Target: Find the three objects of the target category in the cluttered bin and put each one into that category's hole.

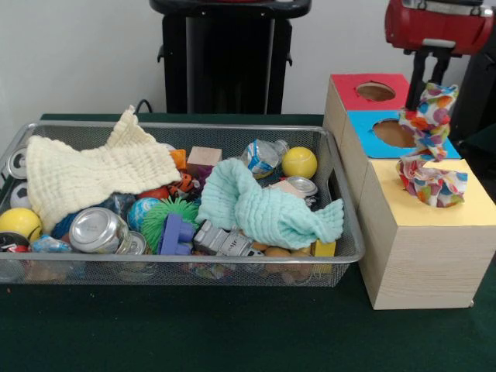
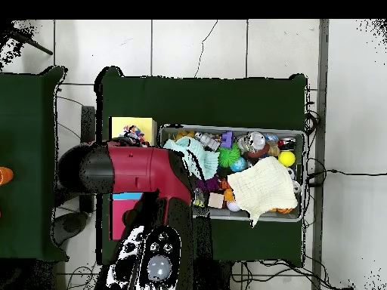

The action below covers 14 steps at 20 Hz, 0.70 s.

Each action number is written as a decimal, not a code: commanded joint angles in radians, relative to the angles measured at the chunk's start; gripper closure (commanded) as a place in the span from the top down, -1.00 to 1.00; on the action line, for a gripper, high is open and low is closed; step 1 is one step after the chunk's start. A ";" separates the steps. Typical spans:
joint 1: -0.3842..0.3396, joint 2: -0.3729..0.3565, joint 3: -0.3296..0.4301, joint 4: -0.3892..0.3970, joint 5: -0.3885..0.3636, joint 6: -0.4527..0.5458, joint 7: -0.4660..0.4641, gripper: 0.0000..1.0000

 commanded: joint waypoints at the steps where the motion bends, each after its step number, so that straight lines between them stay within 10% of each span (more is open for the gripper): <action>1: 0.037 0.066 0.014 -0.095 0.061 0.166 0.311 -1.00; 14: -0.004 0.135 0.007 -0.119 0.049 0.109 0.202 -1.00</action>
